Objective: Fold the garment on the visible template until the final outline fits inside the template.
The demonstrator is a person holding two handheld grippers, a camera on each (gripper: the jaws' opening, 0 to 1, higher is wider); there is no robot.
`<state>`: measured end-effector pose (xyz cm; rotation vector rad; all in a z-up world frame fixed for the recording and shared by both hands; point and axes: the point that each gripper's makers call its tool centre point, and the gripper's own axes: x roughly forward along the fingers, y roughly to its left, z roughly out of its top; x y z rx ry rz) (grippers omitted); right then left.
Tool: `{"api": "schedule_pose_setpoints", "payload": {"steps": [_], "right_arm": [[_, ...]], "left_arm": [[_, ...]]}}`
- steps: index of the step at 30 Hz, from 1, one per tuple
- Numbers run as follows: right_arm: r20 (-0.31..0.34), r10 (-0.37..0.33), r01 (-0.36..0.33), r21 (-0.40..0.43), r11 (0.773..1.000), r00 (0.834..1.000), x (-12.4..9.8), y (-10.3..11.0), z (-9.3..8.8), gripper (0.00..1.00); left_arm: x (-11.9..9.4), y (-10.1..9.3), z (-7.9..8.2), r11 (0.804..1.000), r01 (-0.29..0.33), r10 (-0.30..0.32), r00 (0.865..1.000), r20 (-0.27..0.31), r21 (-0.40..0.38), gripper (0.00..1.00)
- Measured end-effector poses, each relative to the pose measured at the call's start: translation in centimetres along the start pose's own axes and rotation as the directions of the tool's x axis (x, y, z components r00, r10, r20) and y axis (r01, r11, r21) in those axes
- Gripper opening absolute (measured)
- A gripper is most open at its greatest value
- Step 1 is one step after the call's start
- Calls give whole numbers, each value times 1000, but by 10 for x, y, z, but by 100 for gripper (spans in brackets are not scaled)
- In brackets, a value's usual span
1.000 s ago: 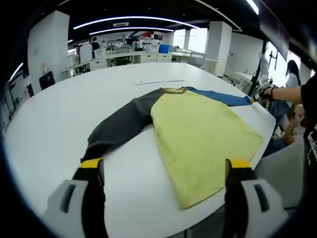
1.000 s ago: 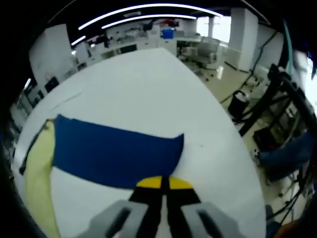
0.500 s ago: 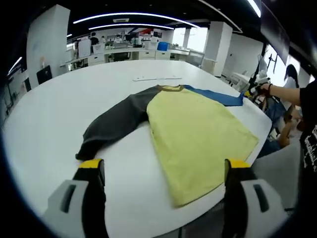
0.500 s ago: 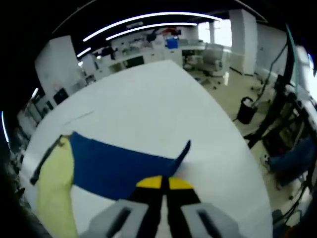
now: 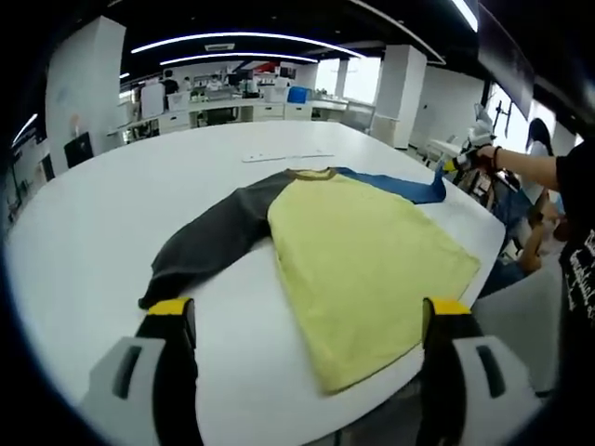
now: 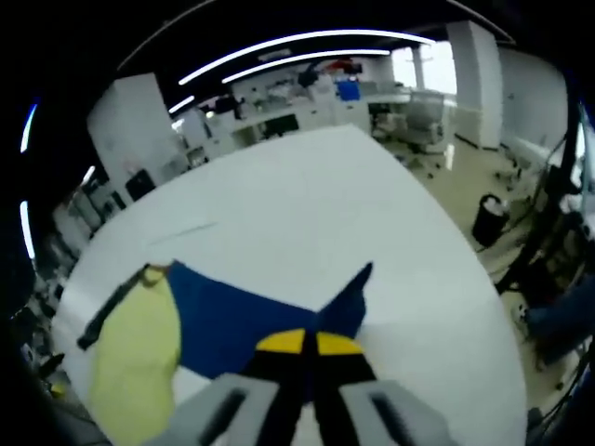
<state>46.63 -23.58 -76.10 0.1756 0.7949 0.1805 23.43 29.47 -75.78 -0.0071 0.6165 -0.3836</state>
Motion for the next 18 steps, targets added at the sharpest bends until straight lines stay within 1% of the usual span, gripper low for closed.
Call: {"api": "schedule_pose_setpoints", "payload": {"steps": [2,3,4,5,10,14,18], "right_arm": [[0,21,-21,-4,1000,1000,3,7,5,0],[-1,31,-31,-13,999,1000,3,13,7,0],[-2,36,-36,-19,999,999,3,17,8,0],[-4,43,-43,-27,999,999,2,27,7,0],[-7,78,-78,-53,996,997,3,49,13,0],[-14,102,-103,-73,992,995,7,61,19,0],[-19,125,-126,-84,988,992,9,77,21,0]], "left_arm": [[-1,1,1,1000,-6,6,1000,-1,15,99],[-1,1,2,1000,-7,7,1000,-1,19,99],[-2,1,3,1000,-7,7,1000,1,24,99],[-2,1,4,1000,-6,6,1000,6,29,99],[-4,2,4,999,-10,10,1000,8,37,99],[-5,3,4,998,-18,18,1000,10,66,98],[-5,2,4,998,-14,14,1000,10,61,97]]}}
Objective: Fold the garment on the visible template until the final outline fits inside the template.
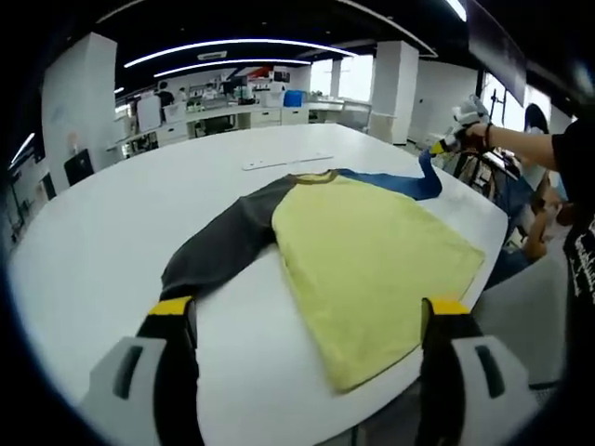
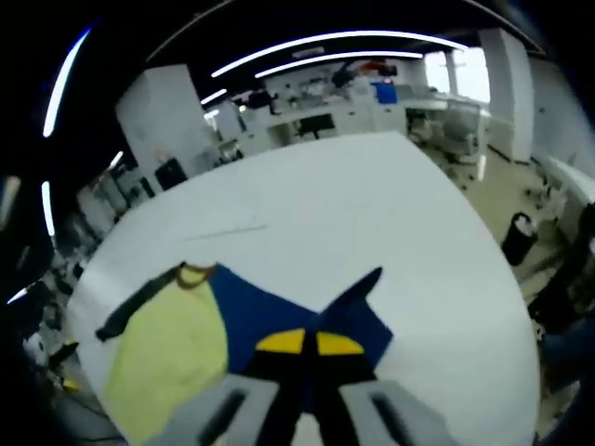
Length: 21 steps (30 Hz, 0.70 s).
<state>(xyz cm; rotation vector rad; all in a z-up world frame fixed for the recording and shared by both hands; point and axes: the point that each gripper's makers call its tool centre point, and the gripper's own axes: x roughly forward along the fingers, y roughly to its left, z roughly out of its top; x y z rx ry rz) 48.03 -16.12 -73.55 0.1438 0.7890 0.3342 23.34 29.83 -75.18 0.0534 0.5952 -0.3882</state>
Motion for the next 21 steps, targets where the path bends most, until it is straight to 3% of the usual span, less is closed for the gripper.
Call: {"api": "schedule_pose_setpoints", "payload": {"steps": [15,21], "right_arm": [[-25,97,-99,-76,992,995,19,59,13,0],[-39,126,-130,-127,983,991,28,81,18,0]], "left_arm": [[0,1,2,1000,3,-3,1000,9,12,97],[2,22,-8,1000,9,-9,1000,3,8,98]]}}
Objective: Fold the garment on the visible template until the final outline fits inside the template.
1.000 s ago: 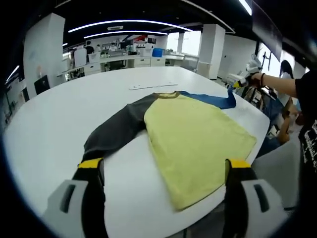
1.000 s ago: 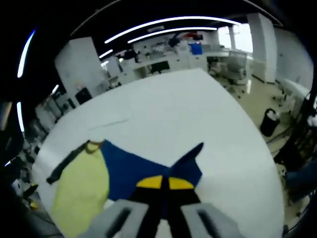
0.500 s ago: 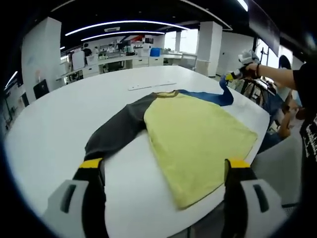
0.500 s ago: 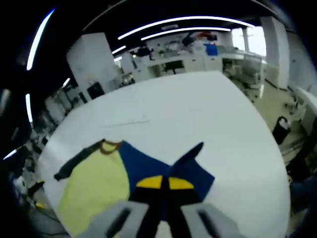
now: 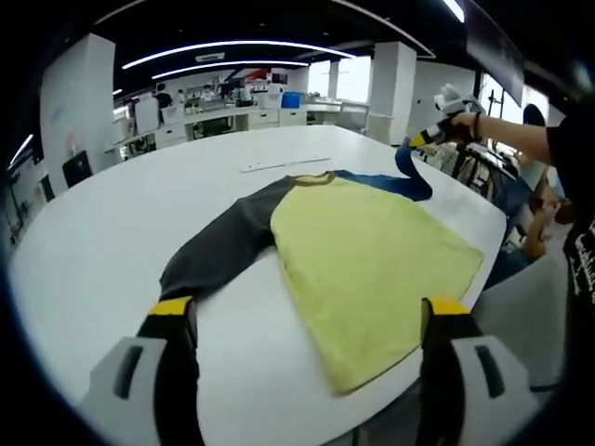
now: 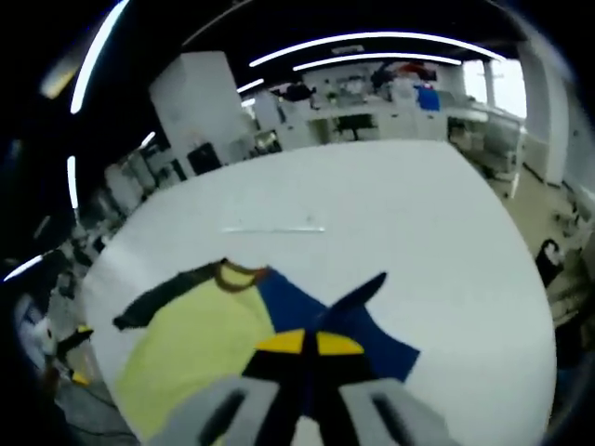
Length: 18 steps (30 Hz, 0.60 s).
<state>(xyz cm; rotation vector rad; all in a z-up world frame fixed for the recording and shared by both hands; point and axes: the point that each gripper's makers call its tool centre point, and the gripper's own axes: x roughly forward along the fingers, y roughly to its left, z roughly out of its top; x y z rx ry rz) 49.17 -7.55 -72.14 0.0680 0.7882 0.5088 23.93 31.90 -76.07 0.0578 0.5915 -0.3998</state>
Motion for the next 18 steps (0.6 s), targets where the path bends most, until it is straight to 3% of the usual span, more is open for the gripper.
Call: {"api": "schedule_pose_setpoints", "payload": {"steps": [4,7,18], "right_arm": [[-13,17,-18,-39,999,1000,8,11,5,0],[-15,34,-34,-52,998,999,13,19,9,0],[-30,107,-110,-116,987,994,28,66,18,0]], "left_arm": [[1,4,-1,1000,6,-6,1000,-1,8,99],[2,-8,4,1000,8,-8,1000,0,12,99],[1,-23,8,1000,7,-7,1000,-7,20,99]]}}
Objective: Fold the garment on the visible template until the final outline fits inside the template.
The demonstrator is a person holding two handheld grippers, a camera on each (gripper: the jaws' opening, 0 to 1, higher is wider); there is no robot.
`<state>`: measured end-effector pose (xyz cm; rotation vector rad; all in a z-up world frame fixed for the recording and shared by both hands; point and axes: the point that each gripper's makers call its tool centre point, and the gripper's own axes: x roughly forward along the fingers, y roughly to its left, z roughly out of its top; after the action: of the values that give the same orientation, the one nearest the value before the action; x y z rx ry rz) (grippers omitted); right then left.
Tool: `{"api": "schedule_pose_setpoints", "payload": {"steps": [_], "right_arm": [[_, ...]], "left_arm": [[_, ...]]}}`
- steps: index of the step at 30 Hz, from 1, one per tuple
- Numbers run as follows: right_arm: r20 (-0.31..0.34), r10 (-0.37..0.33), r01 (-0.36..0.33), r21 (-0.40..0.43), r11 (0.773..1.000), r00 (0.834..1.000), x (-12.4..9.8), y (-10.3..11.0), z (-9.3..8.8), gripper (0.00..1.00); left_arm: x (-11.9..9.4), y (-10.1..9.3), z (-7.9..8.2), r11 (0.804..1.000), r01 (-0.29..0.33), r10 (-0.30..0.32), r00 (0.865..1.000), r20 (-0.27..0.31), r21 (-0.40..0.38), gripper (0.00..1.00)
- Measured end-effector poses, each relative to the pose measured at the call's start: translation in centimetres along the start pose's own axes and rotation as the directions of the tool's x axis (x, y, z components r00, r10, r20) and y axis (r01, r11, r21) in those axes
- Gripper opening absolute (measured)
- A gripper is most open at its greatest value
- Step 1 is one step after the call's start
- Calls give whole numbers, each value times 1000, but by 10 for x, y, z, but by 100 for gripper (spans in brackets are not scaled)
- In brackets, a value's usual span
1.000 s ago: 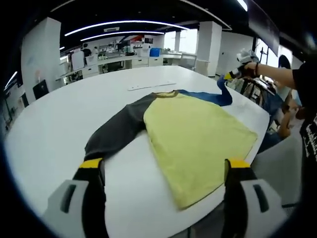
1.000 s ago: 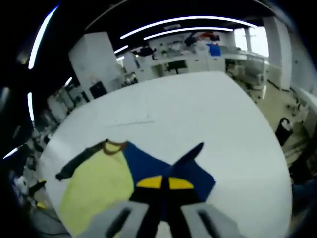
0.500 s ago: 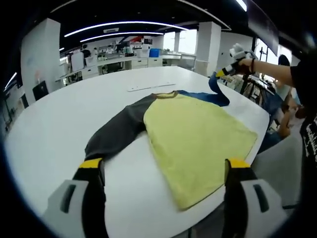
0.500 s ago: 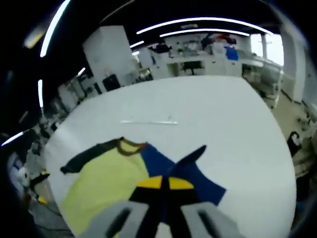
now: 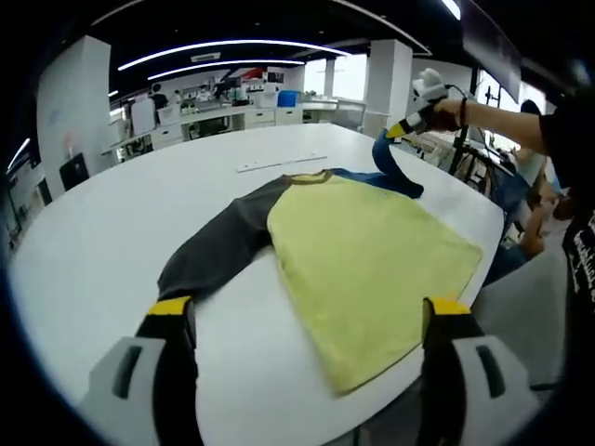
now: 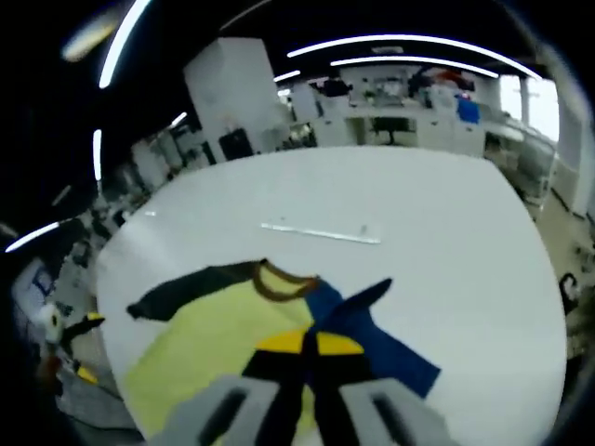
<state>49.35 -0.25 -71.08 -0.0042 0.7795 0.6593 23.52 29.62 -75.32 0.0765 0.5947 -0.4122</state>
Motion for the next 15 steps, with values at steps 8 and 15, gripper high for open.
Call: {"api": "schedule_pose_setpoints", "payload": {"steps": [8,15], "right_arm": [[-1,29,-29,-33,999,1000,14,23,8,0],[-6,63,-64,-40,997,998,27,45,12,0]], "left_arm": [[-1,0,-1,1000,4,-3,1000,-2,10,99],[1,-4,1,1000,11,-11,1000,-9,16,99]]}}
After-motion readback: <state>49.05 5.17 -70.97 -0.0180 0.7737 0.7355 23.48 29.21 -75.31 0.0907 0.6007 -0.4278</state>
